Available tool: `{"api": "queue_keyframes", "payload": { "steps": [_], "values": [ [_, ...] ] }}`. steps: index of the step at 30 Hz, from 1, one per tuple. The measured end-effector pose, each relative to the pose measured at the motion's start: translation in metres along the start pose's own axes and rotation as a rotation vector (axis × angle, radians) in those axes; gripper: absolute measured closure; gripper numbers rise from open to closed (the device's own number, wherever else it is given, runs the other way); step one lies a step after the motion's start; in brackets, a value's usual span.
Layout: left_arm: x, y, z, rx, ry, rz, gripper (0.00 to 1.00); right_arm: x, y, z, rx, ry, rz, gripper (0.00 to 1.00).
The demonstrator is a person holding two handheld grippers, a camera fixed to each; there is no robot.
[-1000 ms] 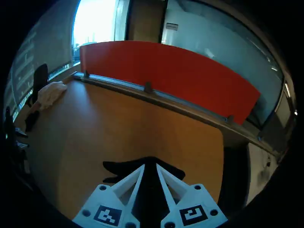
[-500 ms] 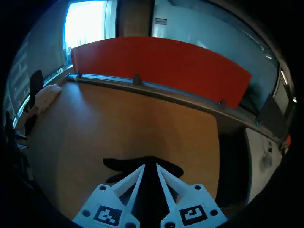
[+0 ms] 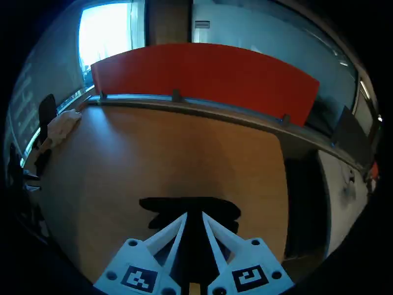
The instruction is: Fold towel
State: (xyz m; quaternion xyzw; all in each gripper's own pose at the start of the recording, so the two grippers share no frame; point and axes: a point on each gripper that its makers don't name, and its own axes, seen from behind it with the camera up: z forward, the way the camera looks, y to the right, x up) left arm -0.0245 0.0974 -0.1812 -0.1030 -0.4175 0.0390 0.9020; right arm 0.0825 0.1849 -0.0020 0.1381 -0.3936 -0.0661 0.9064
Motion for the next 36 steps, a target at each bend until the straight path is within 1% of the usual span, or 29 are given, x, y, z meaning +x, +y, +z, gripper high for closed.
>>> {"api": "queue_keyframes", "payload": {
  "steps": [7,11,14,23,27,36],
  "values": [
    [-0.001,0.000,0.000,-0.005,0.004,-0.001,0.10,-0.022,-0.013,-0.007,0.007,-0.018,0.006,0.94],
    [-0.001,-0.001,-0.001,-0.007,0.005,0.000,0.10,-0.037,-0.015,-0.013,0.003,-0.032,0.018,0.94],
    [-0.002,-0.002,-0.001,-0.007,0.007,0.002,0.10,-0.051,-0.013,-0.017,-0.006,-0.045,0.030,0.94],
    [-0.005,-0.007,-0.004,-0.003,0.004,0.006,0.10,-0.097,0.006,-0.023,-0.036,-0.108,0.088,0.94],
    [-0.007,-0.008,-0.005,-0.001,0.003,0.008,0.10,-0.108,0.010,-0.028,-0.044,-0.120,0.102,0.94],
    [-0.007,-0.004,-0.006,-0.005,0.006,0.012,0.10,-0.129,0.024,-0.035,-0.072,-0.159,0.119,0.94]
  ]
}}
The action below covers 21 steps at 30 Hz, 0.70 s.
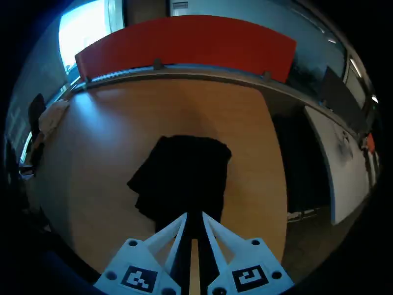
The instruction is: Fold towel
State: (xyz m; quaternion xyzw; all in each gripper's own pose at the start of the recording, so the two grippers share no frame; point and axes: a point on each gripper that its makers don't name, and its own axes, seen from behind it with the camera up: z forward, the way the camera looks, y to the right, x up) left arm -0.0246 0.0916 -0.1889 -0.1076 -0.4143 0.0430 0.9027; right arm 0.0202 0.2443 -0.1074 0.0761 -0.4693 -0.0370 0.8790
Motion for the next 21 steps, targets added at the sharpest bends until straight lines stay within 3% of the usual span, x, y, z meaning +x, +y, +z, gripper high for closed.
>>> {"api": "queue_keyframes", "payload": {
  "steps": [21],
  "values": [
    [-0.006,-0.006,-0.002,0.012,-0.013,-0.005,0.10,-0.019,0.027,0.012,-0.055,-0.086,0.021,0.94]
  ]
}}
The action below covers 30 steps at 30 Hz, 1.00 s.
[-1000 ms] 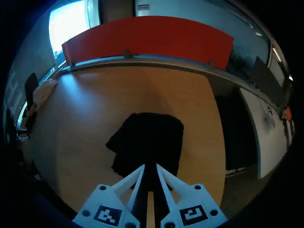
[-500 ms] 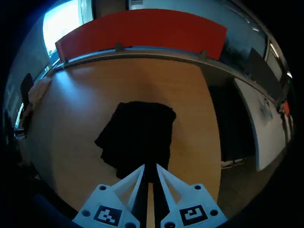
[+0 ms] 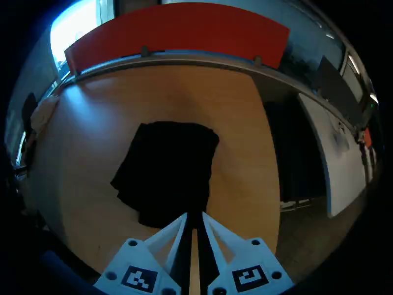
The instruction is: Fold towel
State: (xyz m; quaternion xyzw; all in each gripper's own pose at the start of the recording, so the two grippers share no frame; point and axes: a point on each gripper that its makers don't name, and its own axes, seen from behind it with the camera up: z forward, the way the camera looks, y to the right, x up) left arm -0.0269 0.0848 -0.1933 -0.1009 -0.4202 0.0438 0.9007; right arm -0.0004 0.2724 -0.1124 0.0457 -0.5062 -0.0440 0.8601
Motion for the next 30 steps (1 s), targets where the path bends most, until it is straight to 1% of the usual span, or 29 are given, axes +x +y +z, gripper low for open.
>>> {"api": "queue_keyframes", "payload": {
  "steps": [14,17,24,28,30],
  "values": [
    [0.000,0.000,0.000,-0.002,-0.006,0.005,0.10,-0.007,0.009,0.006,-0.031,-0.022,0.016,0.94],
    [-0.002,0.000,0.001,-0.003,-0.010,0.005,0.10,-0.006,0.010,0.007,-0.033,-0.019,0.021,0.94],
    [-0.001,0.001,0.001,-0.004,-0.010,0.008,0.10,-0.007,0.007,0.012,-0.040,-0.027,0.011,0.93],
    [-0.002,0.001,0.001,-0.003,-0.011,0.006,0.10,-0.006,0.004,0.015,-0.041,-0.029,0.007,0.87],
    [-0.003,0.000,0.001,-0.002,-0.012,0.005,0.10,-0.006,0.003,0.016,-0.044,-0.029,0.004,0.76]
  ]
}}
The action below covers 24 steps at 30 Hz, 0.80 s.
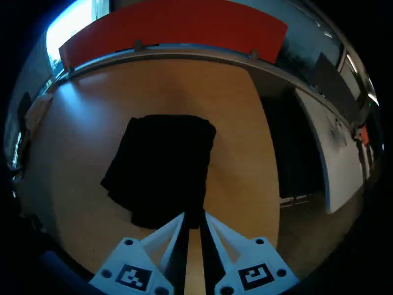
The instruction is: Fold towel
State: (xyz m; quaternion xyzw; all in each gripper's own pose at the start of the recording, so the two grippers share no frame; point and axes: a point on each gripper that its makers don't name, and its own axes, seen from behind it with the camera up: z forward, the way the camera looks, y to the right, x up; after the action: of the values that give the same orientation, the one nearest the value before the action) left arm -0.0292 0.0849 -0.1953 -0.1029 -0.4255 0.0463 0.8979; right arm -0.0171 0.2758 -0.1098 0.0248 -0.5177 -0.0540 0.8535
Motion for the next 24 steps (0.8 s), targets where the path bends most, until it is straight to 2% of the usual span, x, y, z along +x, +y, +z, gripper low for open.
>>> {"api": "queue_keyframes", "payload": {
  "steps": [5,9,13,24],
  "values": [
    [-0.0011,-0.0005,0.0001,0.001,-0.001,-0.005,0.10,-0.0011,0.0013,-0.0001,-0.023,-0.002,-0.012,0.45],
    [-0.0015,-0.0010,0.0009,0.000,-0.001,-0.010,0.10,0.0003,0.0017,-0.0013,-0.037,0.004,-0.018,0.33],
    [-0.0013,-0.0013,0.0015,-0.001,-0.001,-0.008,0.11,0.0004,0.0031,-0.0024,-0.046,0.007,-0.021,0.29],
    [0.0004,-0.0034,0.0026,-0.006,0.003,-0.008,0.10,-0.0057,0.0063,-0.0084,-0.065,0.002,-0.030,0.29]
  ]
}}
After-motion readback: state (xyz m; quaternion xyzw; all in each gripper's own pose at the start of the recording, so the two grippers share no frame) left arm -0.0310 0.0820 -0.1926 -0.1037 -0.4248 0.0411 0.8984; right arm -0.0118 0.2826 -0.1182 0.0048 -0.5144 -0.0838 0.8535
